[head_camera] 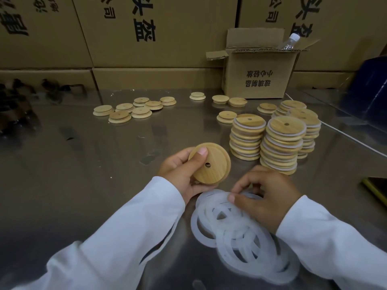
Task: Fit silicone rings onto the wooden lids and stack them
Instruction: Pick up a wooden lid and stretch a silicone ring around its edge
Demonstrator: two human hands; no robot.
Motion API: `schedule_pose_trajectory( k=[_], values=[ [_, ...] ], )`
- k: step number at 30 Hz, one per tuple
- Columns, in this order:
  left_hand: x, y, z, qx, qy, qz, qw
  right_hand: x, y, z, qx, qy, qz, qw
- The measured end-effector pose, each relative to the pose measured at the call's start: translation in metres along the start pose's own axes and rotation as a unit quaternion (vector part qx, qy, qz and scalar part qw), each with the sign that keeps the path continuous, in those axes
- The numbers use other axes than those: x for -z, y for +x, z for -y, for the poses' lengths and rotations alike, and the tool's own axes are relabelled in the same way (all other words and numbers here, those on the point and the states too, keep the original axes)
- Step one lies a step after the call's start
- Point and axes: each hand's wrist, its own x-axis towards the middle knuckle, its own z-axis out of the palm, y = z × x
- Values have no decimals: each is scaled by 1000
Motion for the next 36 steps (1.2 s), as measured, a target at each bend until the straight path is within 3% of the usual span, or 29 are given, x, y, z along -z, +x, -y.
schedule_pose_trajectory(
  k=[4, 9, 14, 18, 23, 36],
  values=[
    [-2, -3, 0, 13, -34, -14, 999, 4, 1, 2, 30, 94, -13, 995],
    [-6, -5, -6, 82, -74, -20, 994, 9, 1, 14, 52, 327, 5, 943],
    [-10, -7, -3, 166, -57, 16, 984, 11, 4, 14, -42, 407, -64, 910],
    [-13, -9, -2, 178, -9, 46, 983, 13, 3, 14, -94, 415, -89, 901],
    [-15, -14, 4, 122, 39, 76, 989, 15, 3, 11, -134, 375, -119, 909],
    [-18, -18, 5, 42, 82, 86, 992, 11, 0, 14, -96, 290, -141, 942]
  ],
)
